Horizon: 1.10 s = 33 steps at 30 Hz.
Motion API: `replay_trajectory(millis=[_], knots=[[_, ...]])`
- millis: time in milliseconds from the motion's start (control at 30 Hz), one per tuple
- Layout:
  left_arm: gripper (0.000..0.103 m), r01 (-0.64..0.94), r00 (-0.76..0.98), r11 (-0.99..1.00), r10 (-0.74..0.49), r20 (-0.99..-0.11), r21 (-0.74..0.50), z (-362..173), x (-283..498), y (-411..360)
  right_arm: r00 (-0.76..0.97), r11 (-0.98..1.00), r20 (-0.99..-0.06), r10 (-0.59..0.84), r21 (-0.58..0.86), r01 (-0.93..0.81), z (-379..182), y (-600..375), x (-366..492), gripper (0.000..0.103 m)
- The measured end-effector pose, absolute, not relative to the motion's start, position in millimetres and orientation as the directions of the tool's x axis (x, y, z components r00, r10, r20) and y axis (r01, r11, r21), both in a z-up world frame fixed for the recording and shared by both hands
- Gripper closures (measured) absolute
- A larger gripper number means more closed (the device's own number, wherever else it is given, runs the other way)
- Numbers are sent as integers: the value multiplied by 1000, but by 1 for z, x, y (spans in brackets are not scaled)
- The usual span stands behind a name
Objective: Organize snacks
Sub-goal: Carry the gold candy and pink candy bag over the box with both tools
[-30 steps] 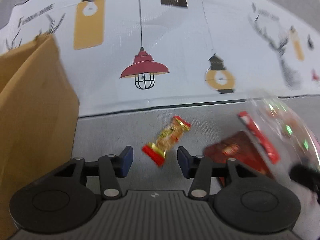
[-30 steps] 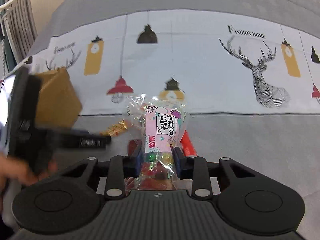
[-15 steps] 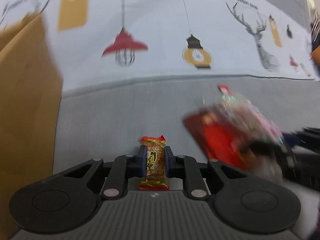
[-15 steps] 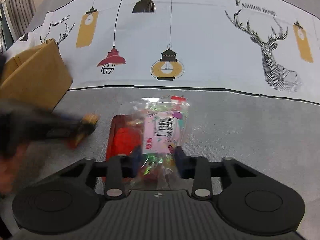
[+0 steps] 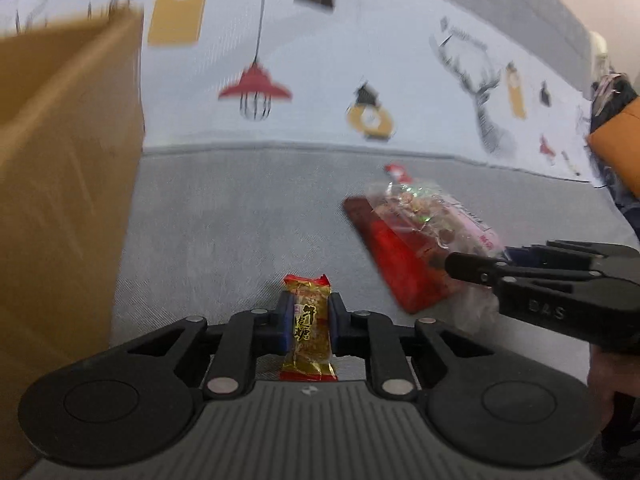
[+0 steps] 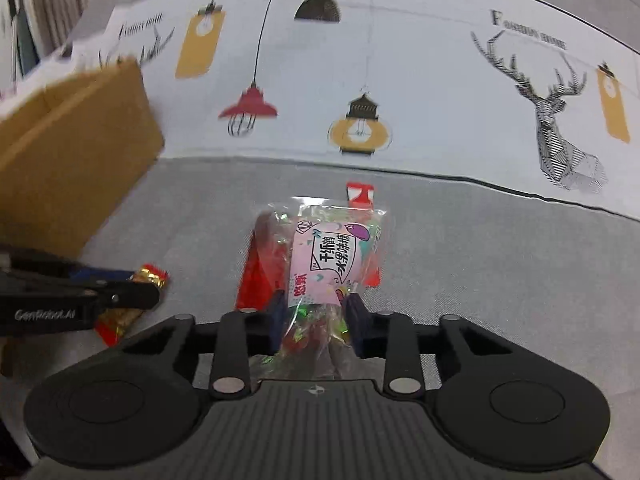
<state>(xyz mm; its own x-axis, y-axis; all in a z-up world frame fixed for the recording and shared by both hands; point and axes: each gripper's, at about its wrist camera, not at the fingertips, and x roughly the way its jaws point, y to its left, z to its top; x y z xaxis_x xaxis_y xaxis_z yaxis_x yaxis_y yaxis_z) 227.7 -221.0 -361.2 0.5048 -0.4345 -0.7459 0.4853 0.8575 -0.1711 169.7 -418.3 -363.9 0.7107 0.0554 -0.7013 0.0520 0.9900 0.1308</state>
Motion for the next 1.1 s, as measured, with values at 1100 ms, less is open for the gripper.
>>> replay_trajectory(millis=[1100], knots=[[84, 237, 751, 933, -353, -558, -272, -212, 225, 52, 848, 976, -484, 217, 100, -193, -174, -131, 168, 70]])
